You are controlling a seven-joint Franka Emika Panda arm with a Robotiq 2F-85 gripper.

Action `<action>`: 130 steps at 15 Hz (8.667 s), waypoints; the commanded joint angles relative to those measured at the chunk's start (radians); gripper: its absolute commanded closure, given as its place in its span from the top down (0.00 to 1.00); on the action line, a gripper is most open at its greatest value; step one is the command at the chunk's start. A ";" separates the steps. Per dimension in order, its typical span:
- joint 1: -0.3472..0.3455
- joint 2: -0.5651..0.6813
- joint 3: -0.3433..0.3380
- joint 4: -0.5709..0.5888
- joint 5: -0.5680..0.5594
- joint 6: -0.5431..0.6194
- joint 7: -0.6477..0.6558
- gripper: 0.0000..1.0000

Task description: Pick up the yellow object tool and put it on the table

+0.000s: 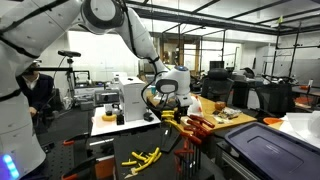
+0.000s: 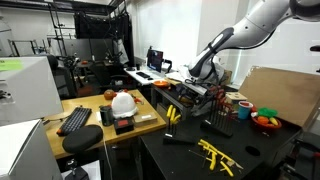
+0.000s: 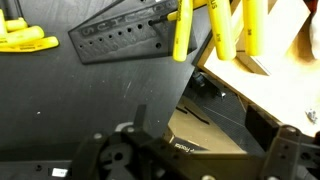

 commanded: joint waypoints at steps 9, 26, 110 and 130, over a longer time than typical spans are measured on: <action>0.052 0.044 -0.050 0.030 -0.032 -0.110 0.090 1.00; 0.064 0.116 -0.017 0.088 -0.017 -0.114 0.213 1.00; 0.183 0.262 -0.229 0.250 -0.651 -0.693 0.279 0.05; 0.220 0.345 -0.284 0.387 -0.671 -0.812 0.686 0.05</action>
